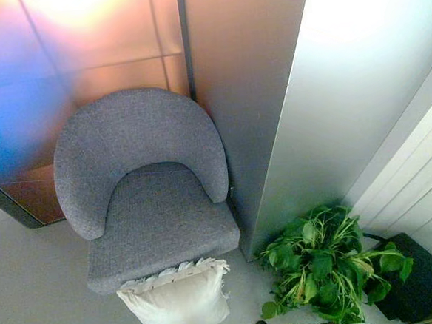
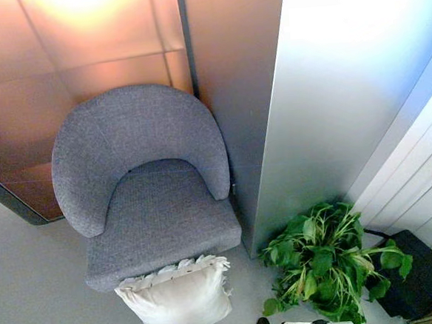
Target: Pick up the pillow and put it on the sofa.
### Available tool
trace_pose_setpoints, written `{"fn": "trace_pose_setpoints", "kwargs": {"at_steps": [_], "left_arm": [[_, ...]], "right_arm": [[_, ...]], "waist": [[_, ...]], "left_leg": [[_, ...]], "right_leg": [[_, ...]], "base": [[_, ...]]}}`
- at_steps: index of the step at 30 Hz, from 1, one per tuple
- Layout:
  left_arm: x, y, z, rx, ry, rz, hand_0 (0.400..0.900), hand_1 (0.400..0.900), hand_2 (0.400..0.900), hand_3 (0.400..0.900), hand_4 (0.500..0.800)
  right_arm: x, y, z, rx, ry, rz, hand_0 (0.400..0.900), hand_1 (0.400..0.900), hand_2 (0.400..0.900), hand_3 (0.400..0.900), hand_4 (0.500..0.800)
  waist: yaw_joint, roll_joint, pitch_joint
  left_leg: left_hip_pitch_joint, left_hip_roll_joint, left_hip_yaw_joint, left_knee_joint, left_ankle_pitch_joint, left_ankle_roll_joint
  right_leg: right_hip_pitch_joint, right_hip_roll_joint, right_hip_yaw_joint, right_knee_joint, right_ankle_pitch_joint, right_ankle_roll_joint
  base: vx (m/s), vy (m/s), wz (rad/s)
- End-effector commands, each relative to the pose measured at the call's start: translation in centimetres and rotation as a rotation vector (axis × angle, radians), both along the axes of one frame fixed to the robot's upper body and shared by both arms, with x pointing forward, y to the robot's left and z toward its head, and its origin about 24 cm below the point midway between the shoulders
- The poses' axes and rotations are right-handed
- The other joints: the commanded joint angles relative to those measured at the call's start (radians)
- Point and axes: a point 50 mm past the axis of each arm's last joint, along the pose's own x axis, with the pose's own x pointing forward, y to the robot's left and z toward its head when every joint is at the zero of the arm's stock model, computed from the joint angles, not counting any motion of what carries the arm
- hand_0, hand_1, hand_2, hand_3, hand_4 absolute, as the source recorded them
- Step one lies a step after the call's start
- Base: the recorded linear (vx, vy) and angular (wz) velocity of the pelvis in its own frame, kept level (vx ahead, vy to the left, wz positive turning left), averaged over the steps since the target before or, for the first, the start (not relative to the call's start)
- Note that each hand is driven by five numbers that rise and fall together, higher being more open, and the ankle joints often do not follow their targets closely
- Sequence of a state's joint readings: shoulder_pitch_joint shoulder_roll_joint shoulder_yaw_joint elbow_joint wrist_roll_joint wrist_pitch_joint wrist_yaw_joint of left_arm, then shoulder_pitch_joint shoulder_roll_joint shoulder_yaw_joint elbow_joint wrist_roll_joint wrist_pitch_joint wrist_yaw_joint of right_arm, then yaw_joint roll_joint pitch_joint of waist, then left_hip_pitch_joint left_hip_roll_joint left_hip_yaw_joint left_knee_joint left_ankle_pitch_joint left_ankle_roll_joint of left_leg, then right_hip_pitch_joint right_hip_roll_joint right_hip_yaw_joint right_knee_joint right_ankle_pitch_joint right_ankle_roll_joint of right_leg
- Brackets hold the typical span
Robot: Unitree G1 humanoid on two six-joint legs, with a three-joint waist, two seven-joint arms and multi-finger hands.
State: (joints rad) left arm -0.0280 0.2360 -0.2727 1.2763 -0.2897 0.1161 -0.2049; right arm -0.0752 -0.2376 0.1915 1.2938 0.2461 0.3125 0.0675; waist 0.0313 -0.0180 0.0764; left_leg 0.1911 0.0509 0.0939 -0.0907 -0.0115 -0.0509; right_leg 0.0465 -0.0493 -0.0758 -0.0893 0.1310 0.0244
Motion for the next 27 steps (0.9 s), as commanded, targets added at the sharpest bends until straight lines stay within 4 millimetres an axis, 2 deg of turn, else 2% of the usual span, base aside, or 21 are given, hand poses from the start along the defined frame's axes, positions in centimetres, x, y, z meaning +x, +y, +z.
{"fn": "trace_pose_setpoints", "kwargs": {"at_steps": [1,8,12,19,24,27], "left_arm": [[2.5,-1.4,0.2,-0.019,-0.053,-0.022,0.900,0.900,0.900,0.900,0.800],[2.6,-1.1,0.3,0.006,-0.071,-0.001,0.900,0.900,0.900,0.900,0.800],[2.4,-1.0,0.2,0.007,-0.058,-0.001,0.900,0.900,0.900,0.900,0.800],[2.7,-0.7,0.4,0.020,-0.060,0.010,0.900,0.900,0.900,0.900,0.800],[2.2,-0.1,0.4,0.038,-0.047,0.014,0.900,0.900,0.900,0.900,0.800],[3.6,0.0,0.8,0.050,-0.093,0.010,0.900,0.900,0.900,0.900,0.800]], "right_arm": [[-0.2,-0.3,0.1,-0.033,0.063,0.051,0.900,0.900,0.900,0.900,0.800],[-0.1,-0.4,0.1,-0.034,0.049,0.059,0.900,0.900,0.900,0.900,0.800],[0.7,-0.4,0.1,-0.042,-0.013,0.089,0.900,0.900,0.900,0.900,0.800],[4.7,-0.5,1.1,-0.123,-0.245,0.240,0.900,0.900,0.900,0.900,0.800],[7.7,-0.2,2.5,-0.217,-0.447,0.383,0.900,0.900,0.900,0.900,0.800],[11.3,0.7,4.2,-0.273,-0.602,0.433,0.900,0.900,0.900,0.900,0.800]], "waist": [[-0.009,0.012,0.023],[-0.007,0.009,0.028],[-0.005,0.008,0.032],[0.004,0.008,0.061],[0.021,0.002,0.084],[0.035,-0.005,0.129]], "left_leg": [[-0.059,-0.078,-0.052,0.020,-0.024,0.066],[-0.061,-0.078,-0.053,0.020,-0.022,0.063],[-0.067,-0.078,-0.056,0.018,-0.018,0.060],[-0.108,-0.077,-0.061,0.013,0.002,0.055],[-0.135,-0.081,-0.075,0.006,0.014,0.057],[-0.189,-0.084,-0.078,0.015,0.026,0.059]], "right_leg": [[0.065,0.023,-0.045,0.096,-0.183,0.039],[0.067,0.024,-0.049,0.093,-0.182,0.040],[0.064,0.023,-0.053,0.090,-0.179,0.041],[0.031,0.021,-0.060,0.086,-0.165,0.046],[0.013,0.016,-0.075,0.078,-0.153,0.050],[-0.036,0.014,-0.073,0.092,-0.149,0.050]], "base": [[0.00,0.000,0.00],[0.02,0.000,0.01],[0.04,0.002,0.05],[0.01,0.003,0.11],[0.09,-0.015,0.24],[-0.07,-0.027,0.22]]}}
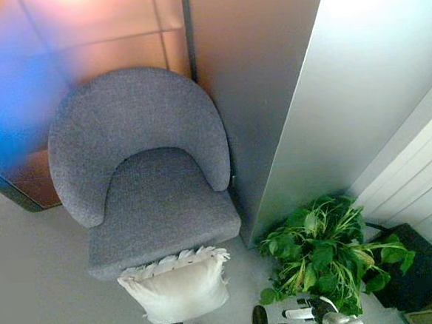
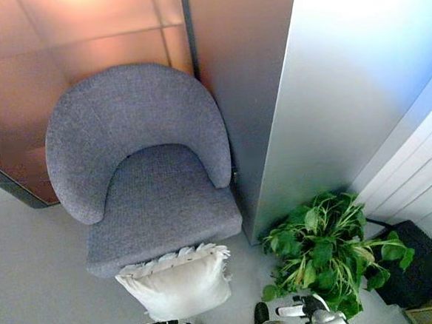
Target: Pick up the pillow and put it on the sofa.
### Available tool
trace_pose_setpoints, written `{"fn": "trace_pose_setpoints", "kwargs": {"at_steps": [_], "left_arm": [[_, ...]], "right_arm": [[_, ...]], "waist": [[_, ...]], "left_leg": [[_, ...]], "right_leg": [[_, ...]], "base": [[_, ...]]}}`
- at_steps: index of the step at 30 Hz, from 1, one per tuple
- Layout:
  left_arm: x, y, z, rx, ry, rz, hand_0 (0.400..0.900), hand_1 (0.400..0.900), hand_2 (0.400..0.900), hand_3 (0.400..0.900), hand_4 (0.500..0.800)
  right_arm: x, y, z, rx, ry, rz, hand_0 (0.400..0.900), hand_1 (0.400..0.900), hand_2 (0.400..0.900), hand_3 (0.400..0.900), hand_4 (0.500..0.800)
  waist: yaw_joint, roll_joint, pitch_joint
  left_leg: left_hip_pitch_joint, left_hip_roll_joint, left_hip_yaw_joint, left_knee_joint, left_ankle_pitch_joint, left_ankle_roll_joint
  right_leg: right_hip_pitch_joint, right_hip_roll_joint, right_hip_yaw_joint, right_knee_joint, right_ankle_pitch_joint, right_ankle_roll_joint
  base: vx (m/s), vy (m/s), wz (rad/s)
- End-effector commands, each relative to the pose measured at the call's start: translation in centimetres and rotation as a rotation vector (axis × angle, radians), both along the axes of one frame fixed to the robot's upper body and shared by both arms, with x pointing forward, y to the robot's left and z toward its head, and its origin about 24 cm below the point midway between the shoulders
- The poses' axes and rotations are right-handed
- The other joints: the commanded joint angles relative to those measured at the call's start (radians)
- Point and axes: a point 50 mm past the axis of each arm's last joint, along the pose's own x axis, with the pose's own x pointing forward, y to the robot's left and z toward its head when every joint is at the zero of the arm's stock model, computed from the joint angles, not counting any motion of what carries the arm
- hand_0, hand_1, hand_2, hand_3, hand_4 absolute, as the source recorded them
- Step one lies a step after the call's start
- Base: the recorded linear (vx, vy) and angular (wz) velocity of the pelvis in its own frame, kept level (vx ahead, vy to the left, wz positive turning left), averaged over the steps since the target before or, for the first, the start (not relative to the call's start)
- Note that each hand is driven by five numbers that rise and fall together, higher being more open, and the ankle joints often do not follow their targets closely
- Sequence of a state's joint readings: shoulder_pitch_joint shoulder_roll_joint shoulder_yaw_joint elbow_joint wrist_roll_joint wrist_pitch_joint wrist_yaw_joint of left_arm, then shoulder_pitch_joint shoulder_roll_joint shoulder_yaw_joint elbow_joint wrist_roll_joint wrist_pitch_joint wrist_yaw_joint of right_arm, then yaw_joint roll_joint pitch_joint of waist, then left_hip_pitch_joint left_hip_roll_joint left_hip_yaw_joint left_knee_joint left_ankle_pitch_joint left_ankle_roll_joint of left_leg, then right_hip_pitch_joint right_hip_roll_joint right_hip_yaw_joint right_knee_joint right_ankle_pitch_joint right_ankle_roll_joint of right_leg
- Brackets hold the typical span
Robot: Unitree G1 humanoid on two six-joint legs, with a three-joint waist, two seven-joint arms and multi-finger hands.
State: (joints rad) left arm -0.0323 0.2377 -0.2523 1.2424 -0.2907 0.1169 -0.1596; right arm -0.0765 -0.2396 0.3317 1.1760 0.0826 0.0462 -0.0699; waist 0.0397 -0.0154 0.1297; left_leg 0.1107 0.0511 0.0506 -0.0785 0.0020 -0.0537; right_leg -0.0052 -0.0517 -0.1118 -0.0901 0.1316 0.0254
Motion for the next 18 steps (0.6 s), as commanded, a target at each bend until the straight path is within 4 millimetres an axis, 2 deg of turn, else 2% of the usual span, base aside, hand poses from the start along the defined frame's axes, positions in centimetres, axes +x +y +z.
{"fn": "trace_pose_setpoints", "kwargs": {"at_steps": [1,6,11,12,13,15,18], "left_arm": [[3.5,-0.1,0.8,0.018,-0.077,-0.007,0.900,0.900,0.900,0.900,0.800],[8.2,0.2,2.5,0.041,-0.211,0.027,0.900,0.900,0.900,0.900,0.800],[10.5,-0.2,3.6,0.026,-0.296,0.062,0.900,0.900,0.900,0.900,0.800],[11.4,-0.4,4.0,0.014,-0.339,0.071,0.900,0.900,0.900,0.900,0.800],[11.9,-0.5,4.3,0.009,-0.357,0.074,0.900,0.900,0.900,0.900,0.800],[12.4,0.1,4.9,-0.038,-0.428,0.079,0.900,0.900,0.900,0.900,0.800],[11.4,0.4,4.7,-0.086,-0.496,0.070,0.900,0.900,0.900,0.900,0.800]], "right_arm": [[7.8,-0.1,3.9,-0.108,-0.333,0.115,0.900,0.900,0.900,0.900,0.800],[15.0,2.7,8.9,-0.110,-0.601,0.121,0.900,0.900,0.900,0.900,0.800],[18.2,3.9,12.2,-0.096,-0.736,0.113,0.900,0.900,0.900,0.900,0.800],[19.3,4.3,13.6,-0.091,-0.782,0.110,0.900,0.900,0.900,0.900,0.800],[19.7,4.4,14.2,-0.088,-0.801,0.108,0.900,0.900,0.900,0.900,0.800],[20.9,3.4,16.2,-0.094,-0.880,0.096,0.900,0.900,0.900,0.900,0.800],[21.8,1.7,18.6,-0.109,-0.957,0.088,0.900,0.900,0.900,0.900,0.800]], "waist": [[0.030,-0.010,0.097],[0.045,-0.028,0.213],[0.051,-0.031,0.286],[0.052,-0.031,0.308],[0.053,-0.032,0.318],[0.054,-0.016,0.354],[0.057,0.006,0.390]], "left_leg": [[-0.132,-0.084,-0.036,0.005,0.018,0.063],[-0.239,-0.074,-0.037,0.008,0.049,0.067],[-0.306,-0.065,-0.041,0.015,0.065,0.064],[-0.332,-0.063,-0.036,0.016,0.072,0.062],[-0.345,-0.062,-0.034,0.017,0.074,0.062],[-0.392,-0.066,-0.030,0.021,0.087,0.056],[-0.445,-0.078,-0.029,0.027,0.106,0.052]], "right_leg": [[-0.008,0.017,-0.035,0.100,-0.147,0.049],[-0.132,0.030,-0.033,0.138,-0.125,0.043],[-0.204,0.029,-0.046,0.166,-0.113,0.039],[-0.232,0.028,-0.047,0.173,-0.108,0.038],[-0.245,0.027,-0.049,0.176,-0.107,0.037],[-0.293,0.022,-0.056,0.189,-0.102,0.031],[-0.348,0.008,-0.064,0.199,-0.087,0.032]], "base": [[-0.18,-0.061,0.23],[-0.14,-0.061,0.20],[0.00,0.009,0.15],[-0.06,0.032,0.13],[-0.08,0.062,0.18],[-0.09,0.111,0.23],[-0.09,0.124,0.21]]}}
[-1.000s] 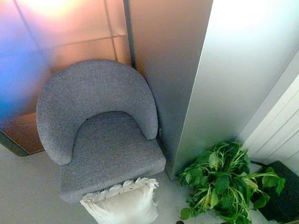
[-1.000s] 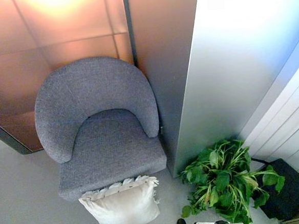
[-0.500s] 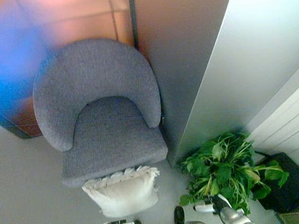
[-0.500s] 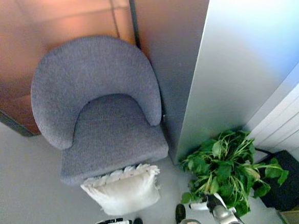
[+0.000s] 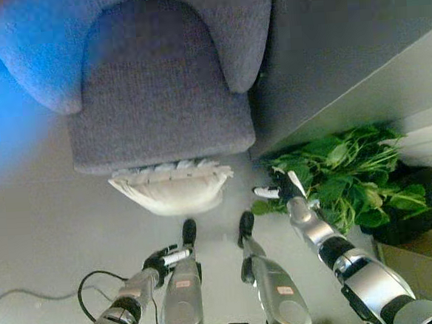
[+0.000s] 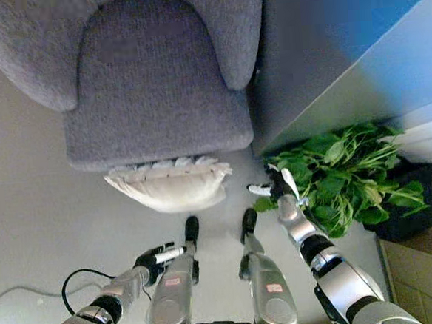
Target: Pick up the pillow and put it on the sofa.
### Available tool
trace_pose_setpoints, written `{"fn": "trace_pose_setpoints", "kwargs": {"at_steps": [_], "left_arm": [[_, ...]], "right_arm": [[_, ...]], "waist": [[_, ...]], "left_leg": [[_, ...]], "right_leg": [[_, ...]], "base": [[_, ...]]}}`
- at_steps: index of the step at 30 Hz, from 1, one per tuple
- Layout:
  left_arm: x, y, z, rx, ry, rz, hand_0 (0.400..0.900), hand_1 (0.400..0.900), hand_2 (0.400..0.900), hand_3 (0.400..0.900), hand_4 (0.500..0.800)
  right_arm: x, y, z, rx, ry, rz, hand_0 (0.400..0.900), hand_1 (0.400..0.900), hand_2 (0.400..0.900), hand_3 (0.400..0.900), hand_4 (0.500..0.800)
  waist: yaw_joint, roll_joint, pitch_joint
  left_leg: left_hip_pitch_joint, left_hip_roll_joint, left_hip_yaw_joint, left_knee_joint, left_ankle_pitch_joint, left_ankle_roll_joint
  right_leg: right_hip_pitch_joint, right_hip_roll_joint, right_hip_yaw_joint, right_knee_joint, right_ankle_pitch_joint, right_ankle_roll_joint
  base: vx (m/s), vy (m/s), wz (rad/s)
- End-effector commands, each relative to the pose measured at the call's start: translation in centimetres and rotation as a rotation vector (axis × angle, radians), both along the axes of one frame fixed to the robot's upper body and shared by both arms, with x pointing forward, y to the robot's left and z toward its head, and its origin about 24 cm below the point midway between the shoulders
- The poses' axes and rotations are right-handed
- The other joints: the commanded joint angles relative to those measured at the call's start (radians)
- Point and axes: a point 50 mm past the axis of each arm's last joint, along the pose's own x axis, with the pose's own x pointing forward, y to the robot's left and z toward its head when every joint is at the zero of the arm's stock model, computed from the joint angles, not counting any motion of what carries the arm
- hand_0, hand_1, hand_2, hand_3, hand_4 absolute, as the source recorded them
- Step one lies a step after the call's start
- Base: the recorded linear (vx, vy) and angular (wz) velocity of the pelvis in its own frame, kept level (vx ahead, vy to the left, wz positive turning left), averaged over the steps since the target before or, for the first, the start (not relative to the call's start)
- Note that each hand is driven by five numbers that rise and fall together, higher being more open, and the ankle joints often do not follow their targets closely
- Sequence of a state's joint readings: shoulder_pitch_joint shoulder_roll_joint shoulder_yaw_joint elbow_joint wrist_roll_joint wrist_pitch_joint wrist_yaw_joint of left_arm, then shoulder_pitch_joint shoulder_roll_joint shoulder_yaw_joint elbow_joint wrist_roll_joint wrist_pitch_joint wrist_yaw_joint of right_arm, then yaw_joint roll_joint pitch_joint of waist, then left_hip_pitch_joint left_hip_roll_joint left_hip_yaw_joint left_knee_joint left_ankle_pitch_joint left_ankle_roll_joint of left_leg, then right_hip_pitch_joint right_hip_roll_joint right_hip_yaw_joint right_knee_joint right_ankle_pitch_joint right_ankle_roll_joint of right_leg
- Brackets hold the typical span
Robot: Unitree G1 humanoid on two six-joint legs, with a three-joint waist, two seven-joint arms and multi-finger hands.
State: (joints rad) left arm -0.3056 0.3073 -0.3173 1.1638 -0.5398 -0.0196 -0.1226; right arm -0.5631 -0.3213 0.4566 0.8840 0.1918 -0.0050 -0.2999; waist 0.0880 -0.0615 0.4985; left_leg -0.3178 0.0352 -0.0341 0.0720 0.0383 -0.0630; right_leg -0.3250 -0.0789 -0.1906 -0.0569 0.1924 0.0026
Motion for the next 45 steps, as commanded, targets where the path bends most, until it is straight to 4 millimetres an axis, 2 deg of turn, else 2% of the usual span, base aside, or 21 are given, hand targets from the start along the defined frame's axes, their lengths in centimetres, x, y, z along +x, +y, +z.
{"fn": "trace_pose_setpoints", "kwargs": {"at_steps": [1,4,10,18,24,32,38,39,40,45], "left_arm": [[-2.7,-0.2,-1.1,-0.072,-0.029,-0.027,0.900,0.900,0.900,0.900,0.800],[-3.3,-0.7,-1.1,-0.099,-0.075,-0.050,0.900,0.900,0.900,0.900,0.800],[-2.4,-2.8,-0.3,-0.165,-0.163,-0.078,0.900,0.900,0.900,0.900,0.800],[-1.1,-5.4,1.2,-0.234,-0.270,-0.112,0.900,0.900,0.900,0.900,0.800],[-0.8,-6.5,1.9,-0.266,-0.312,-0.126,0.900,0.900,0.900,0.900,0.800],[-1.1,-6.8,1.9,-0.264,-0.331,-0.100,0.900,0.900,0.900,0.900,0.800],[-1.3,-6.9,1.9,-0.275,-0.333,-0.084,0.900,0.900,0.900,0.900,0.800],[-1.4,-6.9,1.9,-0.274,-0.329,-0.083,0.900,0.900,0.900,0.900,0.800],[-1.5,-6.8,1.8,-0.271,-0.324,-0.080,0.900,0.900,0.900,0.900,0.800],[-1.8,-6.4,1.5,-0.253,-0.307,-0.066,0.900,0.900,0.900,0.900,0.800]], "right_arm": [[1.2,-2.8,3.7,-0.020,-0.155,-0.044,0.900,0.900,0.900,0.900,0.800],[2.1,-3.7,5.7,-0.021,-0.205,-0.068,0.900,0.900,0.900,0.900,0.800],[3.8,-4.0,9.5,-0.056,-0.289,-0.060,0.900,0.900,0.900,0.900,0.800],[5.1,-2.9,13.5,-0.061,-0.400,-0.025,0.900,0.900,0.900,0.900,0.800],[5.9,-1.7,16.2,-0.037,-0.458,0.029,0.900,0.900,0.900,0.900,0.800],[5.2,2.4,16.6,0.059,-0.455,0.224,0.900,0.900,0.900,0.900,0.800],[3.8,4.7,14.6,0.068,-0.387,0.337,0.900,0.900,0.900,0.900,0.800],[3.6,4.9,14.4,0.071,-0.385,0.345,0.578,0.578,0.578,0.578,0.607],[3.4,5.0,14.0,0.074,-0.380,0.356,0.400,0.400,0.400,0.400,0.500],[2.9,5.4,13.0,0.074,-0.365,0.364,0.400,0.400,0.400,0.400,0.500]], "waist": [[0.013,0.060,0.021],[0.024,0.082,0.021],[0.036,0.133,0.021],[0.053,0.165,0.021],[0.069,0.188,0.021],[0.075,0.182,0.021],[0.066,0.175,0.021],[0.064,0.173,0.021],[0.061,0.172,0.021],[0.054,0.163,0.021]], "left_leg": [[-0.047,-0.068,0.055,-0.122,0.077,0.060],[-0.123,-0.078,0.048,-0.115,0.092,0.057],[-0.275,-0.090,0.047,-0.088,0.115,0.050],[-0.448,-0.087,0.049,-0.056,0.133,0.043],[-0.516,-0.081,0.055,-0.062,0.148,0.037],[-0.539,-0.081,0.055,-0.063,0.152,0.032],[-0.525,-0.080,0.056,-0.066,0.155,0.030],[-0.520,-0.080,0.057,-0.067,0.155,0.030],[-0.519,-0.079,0.058,-0.065,0.153,0.030],[-0.503,-0.080,0.056,-0.061,0.148,0.033]], "right_leg": [[-0.060,0.029,0.010,0.171,-0.143,0.056],[-0.137,0.017,0.000,0.186,-0.135,0.059],[-0.287,-0.001,-0.001,0.218,-0.123,0.060],[-0.459,-0.011,0.000,0.256,-0.111,0.069],[-0.523,-0.021,0.002,0.259,-0.109,0.077],[-0.544,-0.015,0.000,0.266,-0.117,0.078],[-0.535,-0.007,0.005,0.268,-0.116,0.079],[-0.532,-0.007,0.005,0.269,-0.116,0.079],[-0.532,-0.005,0.006,0.272,-0.117,0.080],[-0.520,0.002,0.007,0.277,-0.116,0.079]], "base": [[-0.04,0.104,0.20],[-0.03,0.099,0.15],[-0.02,0.135,0.07],[0.00,0.085,0.09],[-0.01,0.067,0.11],[-0.02,0.055,0.00],[-0.01,0.040,-0.04],[-0.01,0.018,-0.05],[-0.01,0.014,-0.06],[0.00,-0.010,-0.03]]}}
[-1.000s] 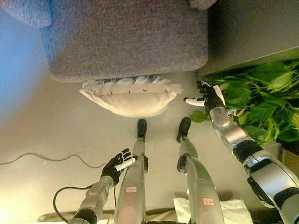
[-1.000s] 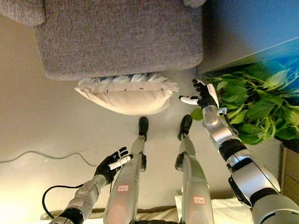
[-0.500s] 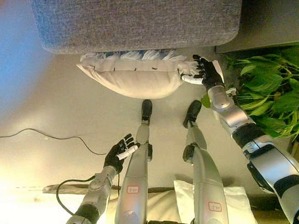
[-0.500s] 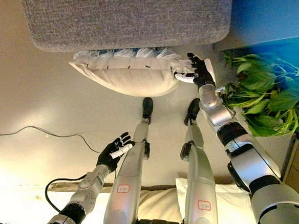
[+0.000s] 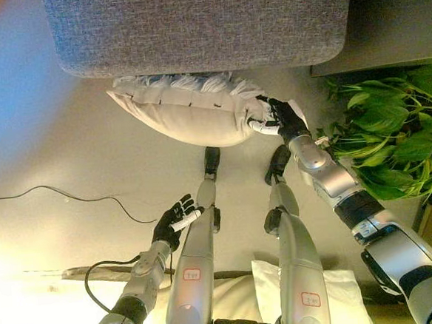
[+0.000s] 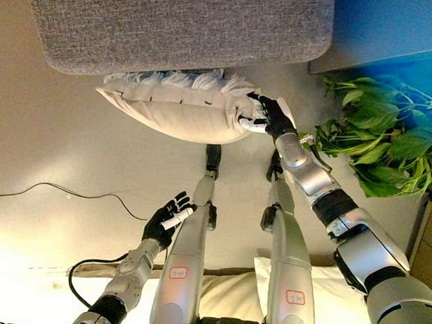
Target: Pick up the pillow and put it on the sofa.
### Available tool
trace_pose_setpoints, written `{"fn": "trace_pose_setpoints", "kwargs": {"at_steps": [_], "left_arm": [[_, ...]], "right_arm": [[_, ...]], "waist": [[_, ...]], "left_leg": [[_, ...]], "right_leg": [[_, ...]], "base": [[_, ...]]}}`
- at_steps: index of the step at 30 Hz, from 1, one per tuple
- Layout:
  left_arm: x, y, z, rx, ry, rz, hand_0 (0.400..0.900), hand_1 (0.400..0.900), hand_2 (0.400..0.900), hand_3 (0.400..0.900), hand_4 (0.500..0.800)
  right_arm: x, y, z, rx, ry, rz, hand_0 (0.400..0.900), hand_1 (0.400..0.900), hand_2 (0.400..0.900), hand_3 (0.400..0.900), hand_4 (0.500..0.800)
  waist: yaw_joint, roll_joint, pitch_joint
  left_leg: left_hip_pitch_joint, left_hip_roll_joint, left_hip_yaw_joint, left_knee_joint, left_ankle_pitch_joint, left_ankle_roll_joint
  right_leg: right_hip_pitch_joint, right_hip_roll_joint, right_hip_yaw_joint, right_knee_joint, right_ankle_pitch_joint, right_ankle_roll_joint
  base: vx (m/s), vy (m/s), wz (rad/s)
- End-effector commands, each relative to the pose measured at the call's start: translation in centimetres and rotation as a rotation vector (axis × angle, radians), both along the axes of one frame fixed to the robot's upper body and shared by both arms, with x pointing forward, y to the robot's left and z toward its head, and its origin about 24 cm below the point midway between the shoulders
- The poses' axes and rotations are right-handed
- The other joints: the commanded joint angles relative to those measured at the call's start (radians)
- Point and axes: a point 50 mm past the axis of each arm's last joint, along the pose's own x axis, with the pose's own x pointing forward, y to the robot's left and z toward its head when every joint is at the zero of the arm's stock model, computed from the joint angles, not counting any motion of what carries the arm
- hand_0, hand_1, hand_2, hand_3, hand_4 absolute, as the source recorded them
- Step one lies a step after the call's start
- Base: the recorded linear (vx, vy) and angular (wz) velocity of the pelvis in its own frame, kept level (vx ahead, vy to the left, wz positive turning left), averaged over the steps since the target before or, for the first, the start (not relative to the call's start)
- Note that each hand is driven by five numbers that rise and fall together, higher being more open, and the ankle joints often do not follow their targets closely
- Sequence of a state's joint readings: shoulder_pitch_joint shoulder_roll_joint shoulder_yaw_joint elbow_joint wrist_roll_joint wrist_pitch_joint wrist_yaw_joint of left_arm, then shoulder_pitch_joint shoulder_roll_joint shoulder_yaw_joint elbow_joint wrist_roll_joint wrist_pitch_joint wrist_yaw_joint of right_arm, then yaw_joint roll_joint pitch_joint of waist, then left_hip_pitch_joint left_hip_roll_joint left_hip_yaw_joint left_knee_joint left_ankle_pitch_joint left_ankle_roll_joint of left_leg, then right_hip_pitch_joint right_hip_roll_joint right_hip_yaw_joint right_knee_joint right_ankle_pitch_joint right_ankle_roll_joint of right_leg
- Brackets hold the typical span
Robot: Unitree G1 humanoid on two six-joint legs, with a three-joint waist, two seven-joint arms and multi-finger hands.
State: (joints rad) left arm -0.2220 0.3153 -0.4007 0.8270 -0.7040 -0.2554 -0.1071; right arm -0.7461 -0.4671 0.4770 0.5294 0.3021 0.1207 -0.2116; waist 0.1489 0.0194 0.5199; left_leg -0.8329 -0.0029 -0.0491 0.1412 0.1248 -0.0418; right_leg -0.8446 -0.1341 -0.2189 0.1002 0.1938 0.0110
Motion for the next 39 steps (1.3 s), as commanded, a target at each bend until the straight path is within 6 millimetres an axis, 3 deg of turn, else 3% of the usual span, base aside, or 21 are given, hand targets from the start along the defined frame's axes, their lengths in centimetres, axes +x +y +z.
{"fn": "trace_pose_setpoints", "kwargs": {"at_steps": [1,18,29,35,39], "left_arm": [[-4.7,-2.7,-3.0,-0.072,0.116,-0.056,0.900,0.900,0.900,0.900,0.800],[-5.1,-2.1,-3.4,-0.049,0.135,-0.040,0.900,0.900,0.900,0.900,0.800],[-6.3,1.5,-4.8,0.031,0.253,0.040,0.900,0.900,0.900,0.900,0.800],[-9.4,3.1,-6.4,0.074,0.389,0.066,0.900,0.900,0.900,0.900,0.800],[-12.9,4.0,-7.9,0.103,0.539,0.090,0.900,0.900,0.900,0.900,0.800]], "right_arm": [[-1.4,3.2,0.7,-0.001,-0.082,0.162,0.400,0.400,0.400,0.400,0.500],[-2.0,3.5,0.2,-0.008,-0.110,0.191,0.400,0.400,0.400,0.400,0.500],[-3.1,4.1,1.6,-0.101,-0.222,0.307,0.400,0.400,0.400,0.400,0.500],[-4.0,3.1,2.6,-0.139,-0.231,0.343,0.400,0.400,0.400,0.400,0.500],[-4.5,1.9,4.1,-0.154,-0.207,0.358,0.400,0.400,0.400,0.400,0.500]], "waist": [[-0.007,0.083,0.000],[-0.022,0.063,0.000],[-0.027,-0.015,0.000],[-0.014,-0.062,-0.144],[-0.009,-0.098,-0.284]], "left_leg": [[0.015,-0.042,0.072,-0.130,0.061,0.012],[0.119,-0.039,0.071,-0.142,0.043,0.012],[0.491,-0.011,0.078,-0.157,-0.023,0.005],[0.634,0.003,0.077,-0.180,-0.068,0.001],[0.737,0.009,0.073,-0.185,-0.093,0.003]], "right_leg": [[0.003,0.057,0.036,0.121,-0.117,0.071],[0.096,0.068,0.035,0.107,-0.123,0.060],[0.469,0.060,0.028,0.073,-0.177,0.068],[0.645,0.067,0.022,0.016,-0.207,0.072],[0.765,0.080,0.014,-0.010,-0.231,0.061]], "base": [[0.00,0.000,0.00],[-0.01,-0.031,-0.04],[-0.02,-0.088,-0.10],[0.16,-0.118,-0.04],[0.30,-0.102,-0.01]]}}
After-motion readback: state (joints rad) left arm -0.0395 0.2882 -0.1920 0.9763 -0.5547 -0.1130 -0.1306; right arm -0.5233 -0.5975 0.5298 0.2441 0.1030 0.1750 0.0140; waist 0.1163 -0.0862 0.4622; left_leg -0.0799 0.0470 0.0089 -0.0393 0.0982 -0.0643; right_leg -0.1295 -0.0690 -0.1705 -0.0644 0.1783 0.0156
